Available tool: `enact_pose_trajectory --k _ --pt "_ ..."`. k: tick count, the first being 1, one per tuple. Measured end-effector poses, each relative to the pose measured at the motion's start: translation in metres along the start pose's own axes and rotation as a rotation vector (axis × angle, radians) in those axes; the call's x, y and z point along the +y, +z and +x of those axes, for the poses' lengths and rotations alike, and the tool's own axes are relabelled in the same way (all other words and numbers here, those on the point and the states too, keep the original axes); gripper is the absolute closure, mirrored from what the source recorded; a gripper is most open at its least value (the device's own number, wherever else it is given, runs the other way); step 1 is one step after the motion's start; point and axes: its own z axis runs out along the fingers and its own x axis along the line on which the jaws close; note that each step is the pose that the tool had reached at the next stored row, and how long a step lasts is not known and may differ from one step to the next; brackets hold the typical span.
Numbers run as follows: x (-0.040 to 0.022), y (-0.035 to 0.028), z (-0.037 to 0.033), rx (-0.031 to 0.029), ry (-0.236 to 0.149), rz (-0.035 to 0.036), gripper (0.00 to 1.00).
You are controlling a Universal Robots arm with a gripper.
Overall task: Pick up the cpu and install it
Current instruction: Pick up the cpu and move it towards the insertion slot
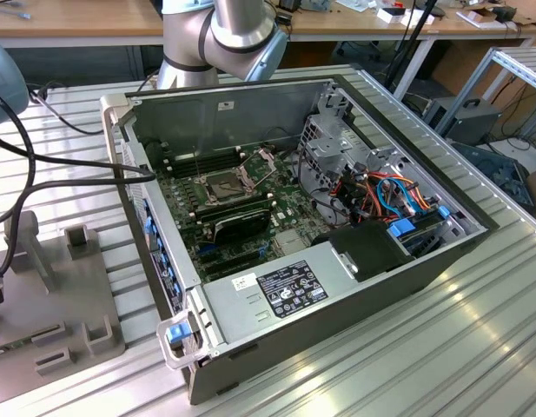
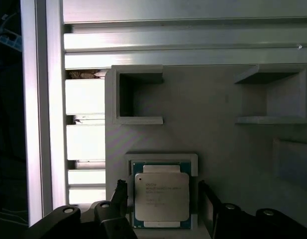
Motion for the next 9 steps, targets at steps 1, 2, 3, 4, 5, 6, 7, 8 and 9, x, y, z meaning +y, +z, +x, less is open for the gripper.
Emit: enact_pose_trajectory --k 1,2,3,4,5,6,7,8,9 --pt "0.0002 0.0004 0.0000 0.0000 0.000 0.0000 0.32" --pt "0.0004 0.0010 0.0000 0.0000 0.000 0.0000 0.32" --pt "0.0006 0.0013 0.0000 -0.0001 0.000 0.0000 0.32" --pt "0.0009 0.0019 0.0000 0.0000 0.000 0.0000 0.32" --pt "0.0009 0.0021 0.0000 0.0001 0.000 0.0000 0.32" --pt "0.0009 0.0022 0.0000 0.0001 0.000 0.0001 0.32" --pt "0.0010 0.0023 0.0000 0.0000 0.000 0.0000 0.32" --pt "0.0010 0.0023 0.0000 0.0000 0.000 0.0000 0.32" --pt "0.0010 0.0023 0.0000 0.0000 0.000 0.0000 0.32"
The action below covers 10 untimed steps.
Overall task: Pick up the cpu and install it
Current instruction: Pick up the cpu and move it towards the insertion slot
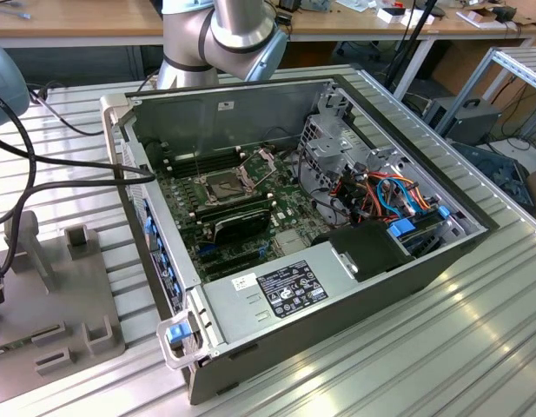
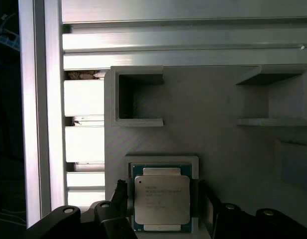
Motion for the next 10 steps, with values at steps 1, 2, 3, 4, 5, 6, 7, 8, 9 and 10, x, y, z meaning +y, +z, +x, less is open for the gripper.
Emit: enact_pose_trajectory --k 1,2,3,4,5,6,7,8,9,10 --pt "0.0000 0.0000 0.0000 0.0000 0.000 0.0000 0.32" --pt "0.0000 0.0000 0.0000 0.0000 0.000 0.0000 0.32" --pt "0.0000 0.0000 0.0000 0.0000 0.000 0.0000 0.32" --pt "0.0000 0.0001 0.0000 0.0000 0.000 0.0000 0.32" --pt "0.0000 0.0002 0.0000 0.0000 0.000 0.0000 0.32" --pt "0.0000 0.0002 0.0000 0.0000 0.000 0.0000 0.32" --pt "0.0000 0.0000 0.0000 -0.0002 0.000 -0.0002 0.32" --pt "0.0001 -0.0004 -0.0001 -0.0004 0.000 -0.0002 0.32" --pt "0.0000 -0.0010 0.0000 -0.0002 0.000 -0.0001 0.32" --pt "0.0000 -0.0015 0.0000 -0.0001 0.000 0.0001 0.32"
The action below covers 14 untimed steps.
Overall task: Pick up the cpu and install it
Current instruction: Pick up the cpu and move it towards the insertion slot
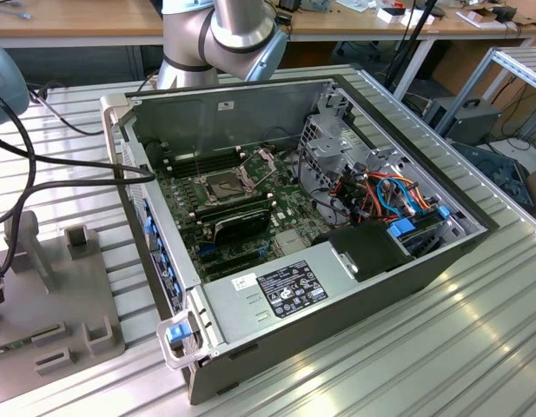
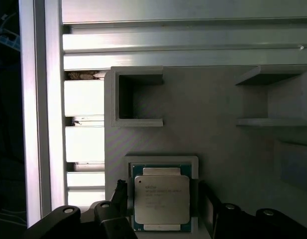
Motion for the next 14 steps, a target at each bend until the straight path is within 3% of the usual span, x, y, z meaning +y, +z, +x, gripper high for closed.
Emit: enact_pose_trajectory --k 14 --pt "-0.0001 -0.0011 0.0000 0.0002 -0.004 0.0011 0.32"
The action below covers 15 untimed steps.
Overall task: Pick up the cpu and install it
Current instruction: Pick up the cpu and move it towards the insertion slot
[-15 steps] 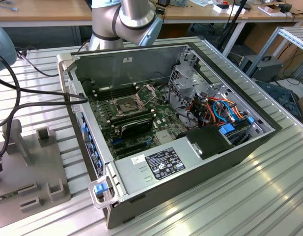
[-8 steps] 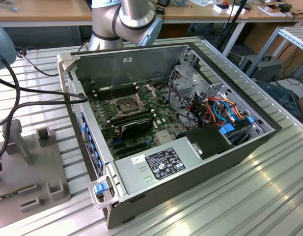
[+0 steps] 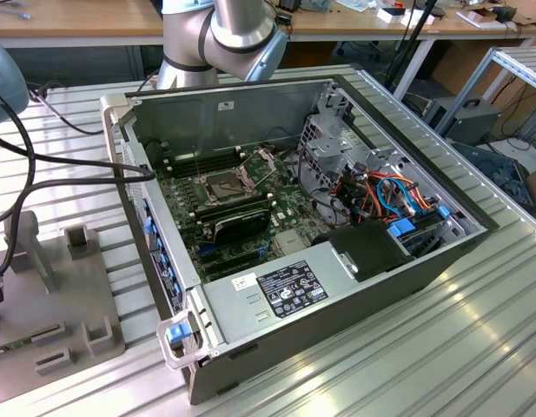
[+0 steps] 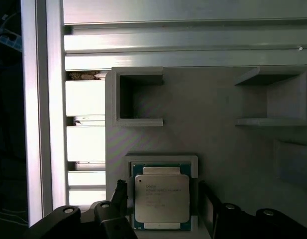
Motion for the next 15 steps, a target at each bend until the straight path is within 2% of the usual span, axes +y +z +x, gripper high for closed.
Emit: enact_pose_trajectory --k 3,4,7,15 --pt "0.0000 0.0001 0.0000 0.0000 -0.007 0.0039 0.32" --pt "0.0001 0.0002 0.0000 -0.0002 -0.007 0.0037 0.41" --pt "0.0000 0.0002 0.0000 0.0000 -0.008 0.0038 0.45" --pt "0.0000 0.0002 0.0000 0.0000 -0.008 0.0038 0.45"
